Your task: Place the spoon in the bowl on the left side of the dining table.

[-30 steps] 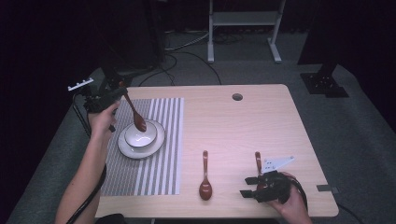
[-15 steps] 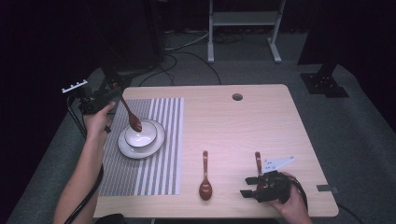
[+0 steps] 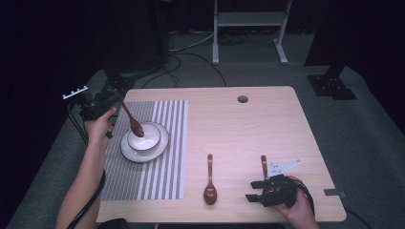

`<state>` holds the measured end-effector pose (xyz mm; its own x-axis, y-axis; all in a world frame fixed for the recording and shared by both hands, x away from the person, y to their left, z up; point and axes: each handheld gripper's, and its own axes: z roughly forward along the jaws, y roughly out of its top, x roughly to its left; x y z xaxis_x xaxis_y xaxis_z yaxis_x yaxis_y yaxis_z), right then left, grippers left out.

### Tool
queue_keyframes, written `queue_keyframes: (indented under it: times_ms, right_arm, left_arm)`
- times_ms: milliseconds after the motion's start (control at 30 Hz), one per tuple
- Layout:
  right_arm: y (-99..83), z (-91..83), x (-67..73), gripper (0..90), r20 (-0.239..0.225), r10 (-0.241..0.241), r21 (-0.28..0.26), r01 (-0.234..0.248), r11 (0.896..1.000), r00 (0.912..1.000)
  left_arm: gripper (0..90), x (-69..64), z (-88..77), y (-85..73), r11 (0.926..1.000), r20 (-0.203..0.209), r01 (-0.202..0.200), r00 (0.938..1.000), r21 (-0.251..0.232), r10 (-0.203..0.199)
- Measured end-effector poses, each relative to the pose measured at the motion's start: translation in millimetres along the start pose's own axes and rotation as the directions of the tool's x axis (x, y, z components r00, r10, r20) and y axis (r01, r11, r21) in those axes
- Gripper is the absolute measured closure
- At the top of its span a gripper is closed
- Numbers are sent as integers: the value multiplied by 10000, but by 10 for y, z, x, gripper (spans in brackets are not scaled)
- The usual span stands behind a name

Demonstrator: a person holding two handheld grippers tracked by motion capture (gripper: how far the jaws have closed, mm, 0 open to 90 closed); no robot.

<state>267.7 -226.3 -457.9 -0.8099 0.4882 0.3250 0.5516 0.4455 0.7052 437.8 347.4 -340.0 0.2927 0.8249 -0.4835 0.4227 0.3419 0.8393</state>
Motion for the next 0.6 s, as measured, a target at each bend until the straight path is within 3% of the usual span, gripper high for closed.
queue_keyframes:
  times_ms: [600]
  right_arm:
    - [0, -5, 0, 400, 26, -25, -19, 25, 10000, 10000]
  left_arm:
    - [846, 126, 54, -150, 9995, -201, 258, 9995, 164, -254]
